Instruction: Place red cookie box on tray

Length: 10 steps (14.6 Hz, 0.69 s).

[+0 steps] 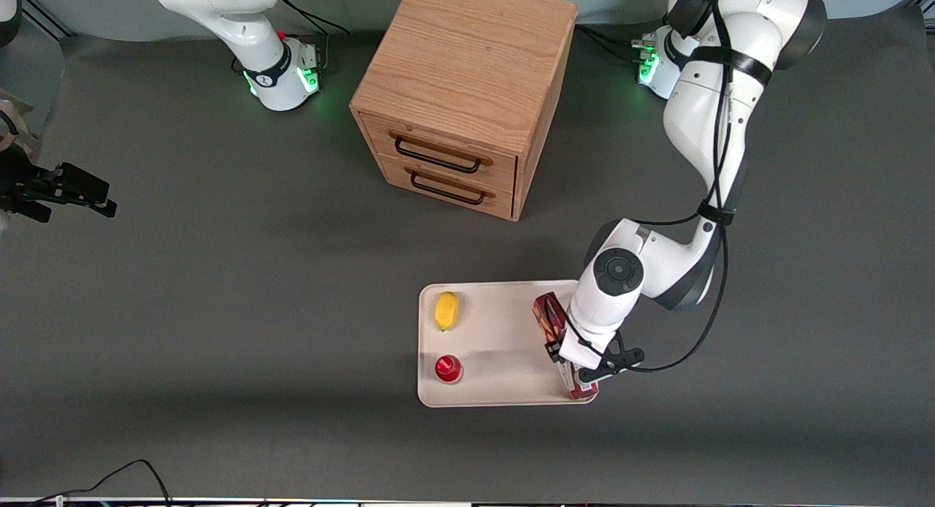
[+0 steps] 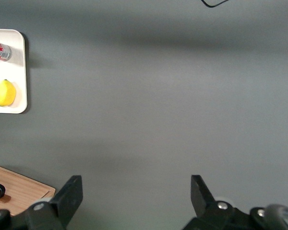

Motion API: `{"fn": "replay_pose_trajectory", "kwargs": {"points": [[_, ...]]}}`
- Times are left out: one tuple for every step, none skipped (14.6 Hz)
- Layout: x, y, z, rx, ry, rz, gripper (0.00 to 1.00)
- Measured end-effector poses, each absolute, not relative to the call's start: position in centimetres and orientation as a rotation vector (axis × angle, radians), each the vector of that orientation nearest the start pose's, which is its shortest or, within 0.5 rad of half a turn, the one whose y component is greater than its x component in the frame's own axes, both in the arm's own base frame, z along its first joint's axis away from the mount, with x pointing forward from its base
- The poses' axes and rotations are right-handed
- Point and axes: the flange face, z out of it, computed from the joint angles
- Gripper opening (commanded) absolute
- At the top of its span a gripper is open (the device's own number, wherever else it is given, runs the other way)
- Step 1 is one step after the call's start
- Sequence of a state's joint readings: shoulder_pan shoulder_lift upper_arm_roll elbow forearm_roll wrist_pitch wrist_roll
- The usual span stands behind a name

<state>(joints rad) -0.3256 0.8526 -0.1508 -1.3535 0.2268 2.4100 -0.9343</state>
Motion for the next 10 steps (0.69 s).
{"fn": "replay_pose_trajectory", "kwargs": {"points": [[68.7, -32.1, 24.2, -3.152, -0.593, -0.313, 1.00], [68.8, -32.1, 25.2, -3.135, -0.598, -0.287, 1.00], [68.8, -32.1, 26.9, -3.116, -0.602, -0.252, 1.00], [68.7, -32.4, 28.9, -3.101, -0.605, -0.214, 1.00], [68.5, -32.8, 31.3, -3.084, -0.608, -0.170, 1.00], [68.4, -32.9, 33.7, -3.065, -0.615, -0.127, 1.00], [68.2, -32.7, 36.2, -3.048, -0.631, -0.081, 1.00], [68.1, -32.3, 38.7, -3.035, -0.640, -0.042, 1.00], [67.9, -31.6, 40.9, -3.030, -0.627, -0.007, 1.00], [67.8, -30.5, 43.3, -3.034, -0.587, 0.009, 1.00]]}}
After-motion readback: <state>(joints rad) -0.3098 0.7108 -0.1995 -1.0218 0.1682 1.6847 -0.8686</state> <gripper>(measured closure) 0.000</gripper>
